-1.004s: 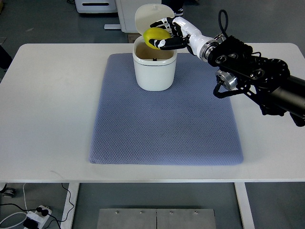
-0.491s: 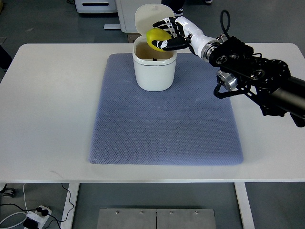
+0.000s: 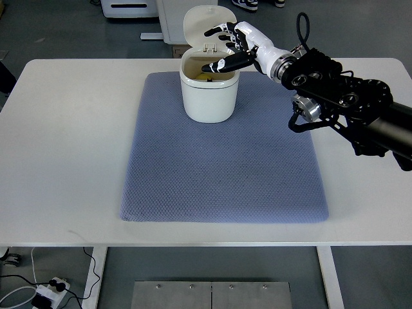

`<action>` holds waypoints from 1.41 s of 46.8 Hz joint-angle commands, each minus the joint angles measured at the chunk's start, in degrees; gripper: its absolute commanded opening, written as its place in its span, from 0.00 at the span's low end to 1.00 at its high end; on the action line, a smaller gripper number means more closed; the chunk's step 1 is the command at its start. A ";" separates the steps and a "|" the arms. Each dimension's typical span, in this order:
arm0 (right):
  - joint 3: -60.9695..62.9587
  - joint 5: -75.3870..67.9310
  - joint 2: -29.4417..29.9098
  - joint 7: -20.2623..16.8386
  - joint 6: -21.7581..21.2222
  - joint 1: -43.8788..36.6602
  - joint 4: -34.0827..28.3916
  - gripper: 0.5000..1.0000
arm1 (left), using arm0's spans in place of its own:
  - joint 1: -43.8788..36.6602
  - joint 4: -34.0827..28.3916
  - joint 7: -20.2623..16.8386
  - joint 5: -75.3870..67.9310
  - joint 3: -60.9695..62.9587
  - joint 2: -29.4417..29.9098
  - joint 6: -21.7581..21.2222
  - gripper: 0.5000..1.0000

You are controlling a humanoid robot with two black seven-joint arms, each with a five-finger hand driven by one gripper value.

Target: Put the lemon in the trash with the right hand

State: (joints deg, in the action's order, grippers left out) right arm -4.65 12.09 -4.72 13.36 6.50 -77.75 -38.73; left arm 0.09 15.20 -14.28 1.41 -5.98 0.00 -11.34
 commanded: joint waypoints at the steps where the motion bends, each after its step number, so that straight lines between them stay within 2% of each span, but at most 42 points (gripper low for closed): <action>1: 0.08 -0.05 -0.29 0.00 0.00 -0.04 -0.72 0.94 | 0.00 0.00 0.04 0.00 0.00 0.00 0.00 1.00; 6: 0.08 -0.05 -2.92 0.00 -0.17 -0.04 -3.79 0.96 | 0.00 0.00 0.04 0.00 0.00 0.00 0.00 1.00; 15: 0.35 -0.05 -11.71 0.09 0.00 -0.12 -15.57 0.96 | 0.00 0.00 0.04 0.00 0.00 0.00 0.00 1.00; 26: 0.35 -0.05 -22.42 0.53 -0.09 0.93 -23.31 0.96 | 0.00 0.00 -0.05 0.00 0.00 0.00 0.00 1.00; 31: 0.35 -0.13 -27.61 1.84 -0.09 2.51 -26.04 0.96 | 0.00 0.00 0.04 0.00 0.00 0.00 0.00 1.00; 40: 1.05 -0.14 -34.03 4.92 -0.44 6.02 -26.13 0.96 | 0.00 0.00 0.04 0.00 0.00 0.00 0.00 1.00; 49: 7.28 -0.49 -35.71 5.97 -0.44 13.58 -25.43 1.00 | 0.00 0.00 0.04 0.00 0.00 0.00 0.00 1.00; 58: 15.20 -0.49 -34.39 5.19 -0.26 21.14 -22.36 1.00 | 0.00 0.00 -0.05 0.00 0.00 0.00 0.00 1.00; 66: 18.62 -2.85 -28.24 2.11 0.00 22.64 -14.63 1.00 | 0.00 0.00 0.04 0.00 0.00 0.00 0.00 1.00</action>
State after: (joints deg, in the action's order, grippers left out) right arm 12.87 10.77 -34.71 16.72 6.58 -55.43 -56.27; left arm 0.10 15.21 -14.29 1.40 -5.98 0.00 -11.34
